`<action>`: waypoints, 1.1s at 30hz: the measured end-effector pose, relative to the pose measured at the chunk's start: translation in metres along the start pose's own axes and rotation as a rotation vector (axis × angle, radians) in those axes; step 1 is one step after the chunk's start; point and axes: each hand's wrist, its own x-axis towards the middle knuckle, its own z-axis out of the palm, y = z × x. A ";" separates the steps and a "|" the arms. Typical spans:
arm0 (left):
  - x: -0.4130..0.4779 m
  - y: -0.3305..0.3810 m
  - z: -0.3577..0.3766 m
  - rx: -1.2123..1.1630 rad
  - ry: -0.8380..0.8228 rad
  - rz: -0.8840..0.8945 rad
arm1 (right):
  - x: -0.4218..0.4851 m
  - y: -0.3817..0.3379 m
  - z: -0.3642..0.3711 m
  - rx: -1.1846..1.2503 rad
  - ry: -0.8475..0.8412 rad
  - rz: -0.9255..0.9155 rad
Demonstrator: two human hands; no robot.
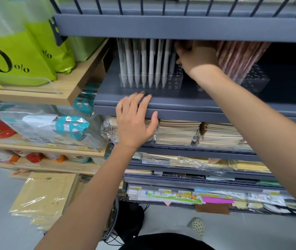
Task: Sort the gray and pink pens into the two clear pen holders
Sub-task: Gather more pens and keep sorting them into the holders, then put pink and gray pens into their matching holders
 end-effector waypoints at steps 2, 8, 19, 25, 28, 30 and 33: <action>0.001 0.001 -0.005 -0.021 -0.039 -0.017 | -0.003 0.001 0.000 0.016 0.010 0.010; 0.014 0.006 -0.040 -0.293 -0.261 -0.167 | -0.046 0.015 -0.023 0.376 0.006 -0.025; -0.096 0.036 -0.124 -1.139 -0.516 -0.913 | -0.256 0.151 -0.036 0.532 -0.133 0.379; -0.246 0.079 -0.097 -0.838 -1.007 -1.398 | -0.408 0.307 0.014 0.494 -0.212 1.125; -0.293 0.106 -0.092 -0.686 -1.269 -1.446 | -0.472 0.354 -0.001 0.424 -0.352 1.263; -0.314 0.126 -0.091 -0.610 -1.361 -1.420 | -0.501 0.373 -0.020 0.370 -0.414 1.265; -0.331 0.162 -0.088 -0.547 -1.432 -1.335 | -0.525 0.395 -0.056 0.353 -0.417 1.262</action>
